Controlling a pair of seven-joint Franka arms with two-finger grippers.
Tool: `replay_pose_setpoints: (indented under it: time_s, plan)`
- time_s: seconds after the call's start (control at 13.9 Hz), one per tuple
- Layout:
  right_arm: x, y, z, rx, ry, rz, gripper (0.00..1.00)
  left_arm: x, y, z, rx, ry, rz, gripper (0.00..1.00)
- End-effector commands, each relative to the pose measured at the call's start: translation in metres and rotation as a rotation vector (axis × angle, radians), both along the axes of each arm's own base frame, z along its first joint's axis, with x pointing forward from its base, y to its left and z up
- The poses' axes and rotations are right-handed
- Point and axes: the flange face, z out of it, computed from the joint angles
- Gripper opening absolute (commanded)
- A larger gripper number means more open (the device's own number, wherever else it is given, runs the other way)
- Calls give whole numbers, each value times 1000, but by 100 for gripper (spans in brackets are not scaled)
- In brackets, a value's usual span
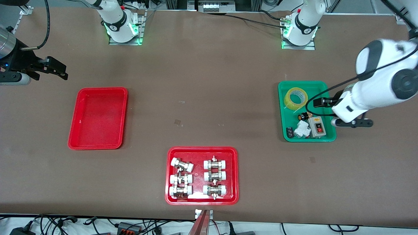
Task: Left arm passes tape to right arm into tray
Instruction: 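Move the left gripper down over the tape roll in the green tray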
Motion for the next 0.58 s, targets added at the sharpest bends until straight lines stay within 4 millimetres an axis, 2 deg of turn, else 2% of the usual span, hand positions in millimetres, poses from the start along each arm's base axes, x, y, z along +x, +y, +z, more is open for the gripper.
replay_pose_setpoints:
  time_s: [0.0,0.29,0.5]
  plan:
    - [-3,2,3,2,6,3,100,-29,6,-42,7,7,-22,100]
    - [-4,3,3,2,6,6,100,-63,15,-104,6,58,-9,100]
    - [-4,5,3,2,6,9,100,-85,14,-134,5,78,-13,100]
